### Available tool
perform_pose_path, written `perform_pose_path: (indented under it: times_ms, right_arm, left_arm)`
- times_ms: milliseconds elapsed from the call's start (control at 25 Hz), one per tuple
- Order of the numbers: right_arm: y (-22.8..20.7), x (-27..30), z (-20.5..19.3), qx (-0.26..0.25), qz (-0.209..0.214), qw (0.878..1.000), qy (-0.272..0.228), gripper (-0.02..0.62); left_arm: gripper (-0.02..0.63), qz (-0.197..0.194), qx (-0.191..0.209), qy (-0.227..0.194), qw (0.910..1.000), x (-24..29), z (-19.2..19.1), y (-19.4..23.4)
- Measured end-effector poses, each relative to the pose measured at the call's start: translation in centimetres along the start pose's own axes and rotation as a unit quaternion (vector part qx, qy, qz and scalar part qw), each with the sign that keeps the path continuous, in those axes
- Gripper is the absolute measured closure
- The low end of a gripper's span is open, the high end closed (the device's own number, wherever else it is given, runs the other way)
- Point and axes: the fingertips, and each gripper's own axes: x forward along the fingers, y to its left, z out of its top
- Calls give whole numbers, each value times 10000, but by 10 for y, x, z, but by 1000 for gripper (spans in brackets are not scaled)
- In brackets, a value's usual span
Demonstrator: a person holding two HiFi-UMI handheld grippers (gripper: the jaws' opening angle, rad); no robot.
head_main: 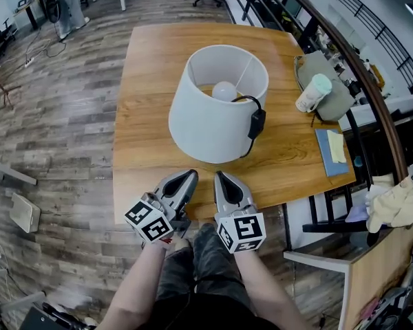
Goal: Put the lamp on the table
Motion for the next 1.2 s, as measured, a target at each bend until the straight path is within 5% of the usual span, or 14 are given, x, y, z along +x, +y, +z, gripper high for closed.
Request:
perform_pose_path:
  times_ms: [280, 520, 1200]
  right_arm:
    - [5, -20, 13, -91, -4, 9998, -184, 589]
    - [25, -41, 34, -450, 413, 9977, -287, 589]
    - [41, -79, 72, -456, 589, 9966, -348, 589]
  left_arm:
    - [610, 777, 1186, 407, 9891, -7, 2, -3]
    - [611, 931, 1677, 433, 9805, -16, 19, -22]
    - [611, 1046, 1522, 335, 9822, -42, 40, -58]
